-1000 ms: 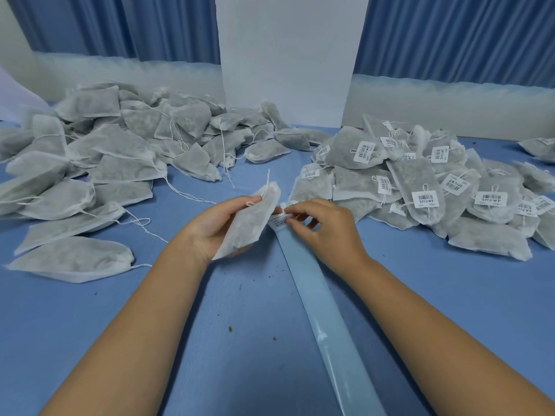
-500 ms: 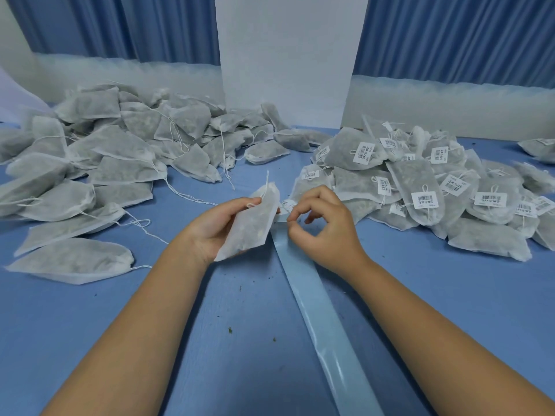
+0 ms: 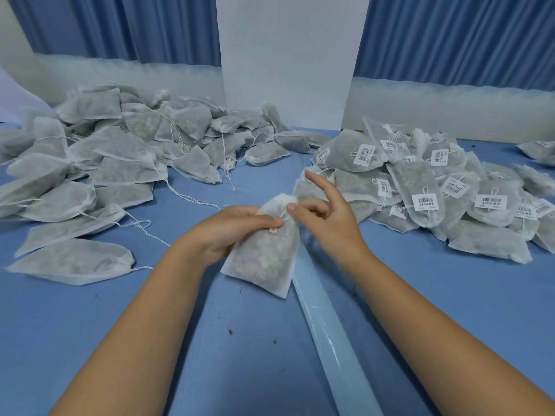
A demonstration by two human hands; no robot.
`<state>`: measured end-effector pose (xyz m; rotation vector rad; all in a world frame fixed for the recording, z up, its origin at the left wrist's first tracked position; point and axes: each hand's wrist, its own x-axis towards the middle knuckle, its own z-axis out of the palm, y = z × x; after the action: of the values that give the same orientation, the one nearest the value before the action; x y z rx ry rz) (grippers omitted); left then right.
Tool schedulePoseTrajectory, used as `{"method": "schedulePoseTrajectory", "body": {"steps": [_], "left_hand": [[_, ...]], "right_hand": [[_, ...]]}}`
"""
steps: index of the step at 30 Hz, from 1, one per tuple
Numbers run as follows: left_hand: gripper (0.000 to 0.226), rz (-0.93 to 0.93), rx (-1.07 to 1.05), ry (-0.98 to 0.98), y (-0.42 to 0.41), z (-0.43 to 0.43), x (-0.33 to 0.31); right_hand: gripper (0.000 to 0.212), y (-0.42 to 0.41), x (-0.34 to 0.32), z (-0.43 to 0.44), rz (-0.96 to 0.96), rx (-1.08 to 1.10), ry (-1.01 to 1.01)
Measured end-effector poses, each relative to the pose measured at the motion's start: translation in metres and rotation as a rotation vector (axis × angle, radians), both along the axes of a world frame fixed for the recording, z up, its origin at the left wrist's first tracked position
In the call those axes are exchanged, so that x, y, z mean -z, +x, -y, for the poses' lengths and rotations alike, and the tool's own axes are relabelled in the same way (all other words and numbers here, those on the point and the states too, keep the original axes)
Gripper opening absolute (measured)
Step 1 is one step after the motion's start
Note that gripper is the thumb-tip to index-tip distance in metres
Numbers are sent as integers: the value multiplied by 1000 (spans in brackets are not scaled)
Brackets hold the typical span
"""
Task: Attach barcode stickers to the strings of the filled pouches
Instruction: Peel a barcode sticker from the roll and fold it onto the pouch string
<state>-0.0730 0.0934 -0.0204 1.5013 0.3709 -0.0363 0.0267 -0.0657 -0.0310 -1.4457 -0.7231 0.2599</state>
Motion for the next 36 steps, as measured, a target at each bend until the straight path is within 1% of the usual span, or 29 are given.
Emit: {"method": "schedulePoseTrajectory", "body": {"steps": [3,6,8,11,14,16,19,21,25,28,32,36], "left_hand": [[9,-20,31,129,-3,3,-3],[14,40,12,162,-5,5,-6],[18,68,-42,204,-5,5,-7],[19,55,-102,250,-6,3,-8],[20,38,-126,243,-7,1,-8],[25,26,-197,228,-5,1,-7],[30,25,-301,196,-2,-1,-5],[31,32,-330,192,-2,-3,-5],[34,39,-323,196,-1,-1,-5],[36,67,-287,183,-1,3,-6],[35,110,-196,195,-4,5,-8],[34,143,-128,195,-5,7,-8]], "right_hand": [[55,-1,-3,1,-53,35,30],[54,2,-4,2,-135,70,49],[53,3,-5,1,-174,74,48],[52,3,-4,1,-198,62,39],[50,3,-5,1,-190,75,20],[41,4,-7,0,-188,119,47],[17,5,-10,0,-181,164,107],[11,4,-12,1,-178,151,111],[21,0,-13,-2,-180,45,42],[21,-5,-12,-3,-178,-5,-17],[15,-6,-9,-3,-170,55,-43],[10,-7,-6,-4,-170,95,-26]]}}
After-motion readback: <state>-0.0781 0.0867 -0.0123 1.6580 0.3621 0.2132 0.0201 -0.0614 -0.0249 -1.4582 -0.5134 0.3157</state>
